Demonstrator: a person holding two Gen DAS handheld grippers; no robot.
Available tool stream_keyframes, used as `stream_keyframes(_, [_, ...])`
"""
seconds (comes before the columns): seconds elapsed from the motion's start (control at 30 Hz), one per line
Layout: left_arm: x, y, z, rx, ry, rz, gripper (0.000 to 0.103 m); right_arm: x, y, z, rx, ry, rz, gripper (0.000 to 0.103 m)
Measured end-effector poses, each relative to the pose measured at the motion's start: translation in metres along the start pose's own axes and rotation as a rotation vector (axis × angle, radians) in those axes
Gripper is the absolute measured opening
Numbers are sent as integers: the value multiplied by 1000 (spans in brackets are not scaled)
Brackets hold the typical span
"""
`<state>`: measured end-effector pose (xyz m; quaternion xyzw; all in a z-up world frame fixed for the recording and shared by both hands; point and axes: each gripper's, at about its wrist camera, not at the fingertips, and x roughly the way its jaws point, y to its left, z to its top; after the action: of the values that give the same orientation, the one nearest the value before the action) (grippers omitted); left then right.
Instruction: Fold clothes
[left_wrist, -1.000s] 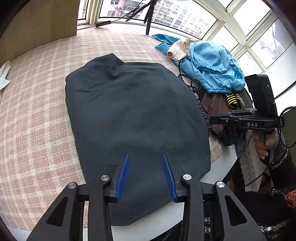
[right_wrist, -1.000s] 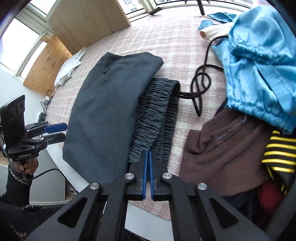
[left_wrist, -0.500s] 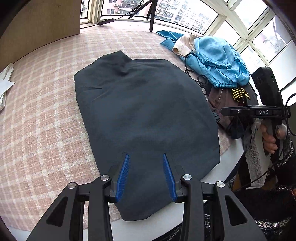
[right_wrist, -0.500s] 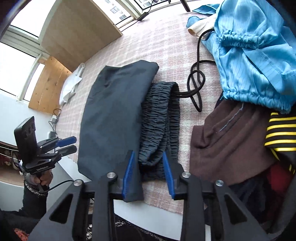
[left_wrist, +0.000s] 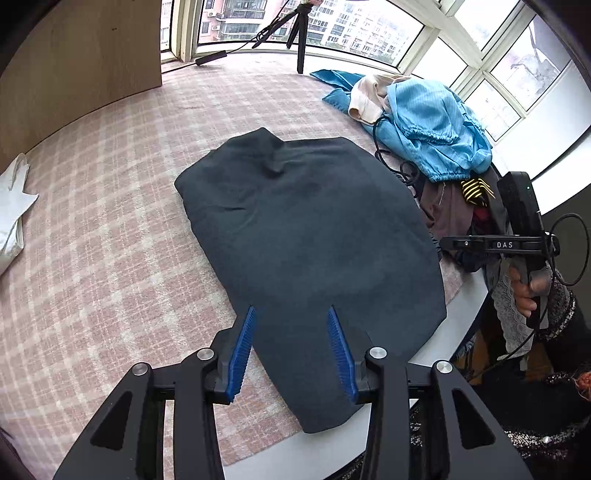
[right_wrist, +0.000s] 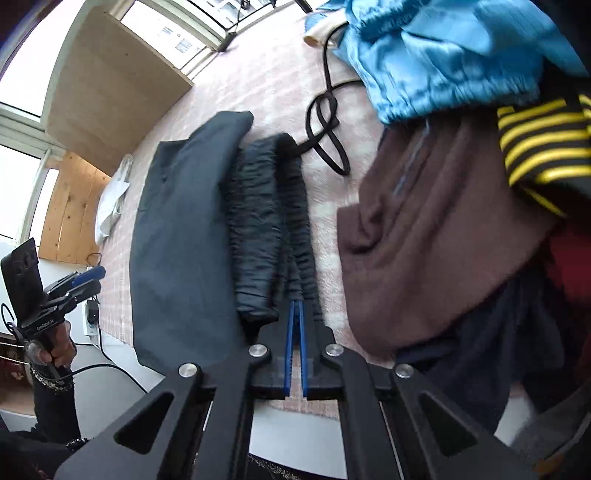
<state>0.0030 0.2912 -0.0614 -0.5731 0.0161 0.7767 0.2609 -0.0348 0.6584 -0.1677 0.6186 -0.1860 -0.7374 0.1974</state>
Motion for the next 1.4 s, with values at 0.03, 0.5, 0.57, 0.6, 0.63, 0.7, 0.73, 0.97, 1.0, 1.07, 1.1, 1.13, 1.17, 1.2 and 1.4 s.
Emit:
stream_keyframes(0.03, [1, 4, 2, 2, 7, -1, 39, 0, 1, -2, 6, 16, 18, 3])
stream_keyframes(0.5, [12, 5, -15, 57, 42, -99, 39, 17, 23, 15, 16, -11, -49, 8])
stream_keyframes(0.57, [11, 5, -19, 52, 43, -103, 39, 2, 27, 10, -15, -40, -70, 5])
stream_keyframes(0.6, [10, 4, -21, 49, 44, -104, 39, -7, 30, 7, -36, -57, -89, 3])
stream_keyframes(0.63, [9, 2, -23, 52, 43, -113, 39, -17, 33, 4, -58, -74, -108, 0])
stream_keyframes(0.7, [9, -4, -27, 61, 41, -137, 39, -14, 29, 3, -64, -53, -166, 0])
stream_keyframes(0.73, [11, -7, -28, 65, 44, -145, 39, -12, 26, 3, -67, -43, -195, 0])
stream_keyframes(0.97, [9, -15, -43, -7, 55, -163, 40, -36, 78, 31, -301, -87, -174, 45])
stream_keyframes(1.0, [5, -15, -47, -29, 40, -137, 40, -41, 92, 41, -387, -98, -153, 66])
stream_keyframes(1.07, [-2, -14, -58, -99, 2, -86, 45, -43, 119, 66, -562, -120, -122, 70])
stream_keyframes(1.1, [-6, -13, -65, -154, -21, -70, 47, -40, 132, 80, -651, -131, -113, 70])
stream_keyframes(1.13, [-9, -11, -72, -209, -43, -55, 47, -37, 145, 94, -741, -142, -104, 70])
stream_keyframes(1.17, [-12, -11, -81, -275, -66, -38, 47, -25, 156, 108, -798, -102, -97, 70])
stream_keyframes(1.2, [-12, -12, -90, -339, -86, -24, 47, -14, 167, 123, -853, -62, -90, 70])
stream_keyframes(1.4, [3, -18, -113, -597, -155, 64, 47, 63, 222, 171, -1085, 205, -30, 70])
